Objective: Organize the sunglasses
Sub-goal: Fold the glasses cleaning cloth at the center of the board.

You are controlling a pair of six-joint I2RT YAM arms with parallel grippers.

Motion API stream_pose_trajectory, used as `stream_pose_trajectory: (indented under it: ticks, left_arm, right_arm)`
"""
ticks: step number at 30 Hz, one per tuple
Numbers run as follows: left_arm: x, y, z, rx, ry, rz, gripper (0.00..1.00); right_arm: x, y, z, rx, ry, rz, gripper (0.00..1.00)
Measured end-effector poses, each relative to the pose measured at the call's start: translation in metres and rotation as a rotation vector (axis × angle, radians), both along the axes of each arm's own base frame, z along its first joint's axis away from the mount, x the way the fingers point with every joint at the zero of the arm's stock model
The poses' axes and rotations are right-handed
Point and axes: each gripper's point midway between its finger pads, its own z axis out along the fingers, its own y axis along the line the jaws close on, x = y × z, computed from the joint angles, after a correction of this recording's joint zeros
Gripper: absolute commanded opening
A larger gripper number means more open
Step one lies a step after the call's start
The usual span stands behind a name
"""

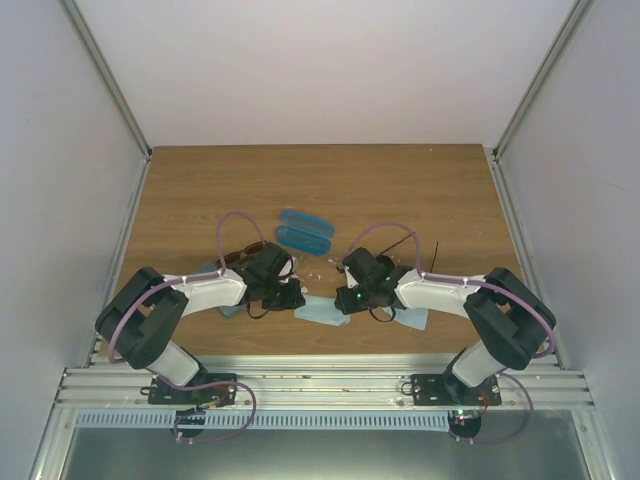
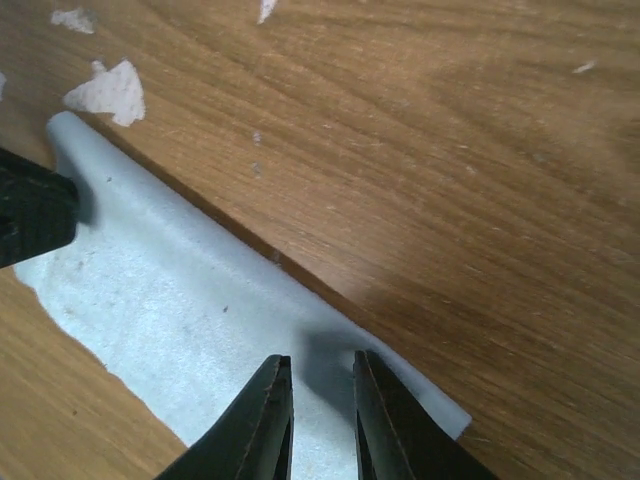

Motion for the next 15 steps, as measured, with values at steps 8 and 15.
stream_pose_trajectory:
  ticks: [8, 15]
  left_arm:
    - [0.001, 0.002, 0.001, 0.011, -0.012, -0.005, 0.21]
    - [-0.003, 0.004, 0.021, 0.025, -0.028, -0.036, 0.41]
  right_arm:
    - [0.012, -0.049, -0.001, -0.236, -0.051, -0.181, 0.35]
    - [0.011, -0.063, 0.023, -0.274, -0.058, -0.26, 0.52]
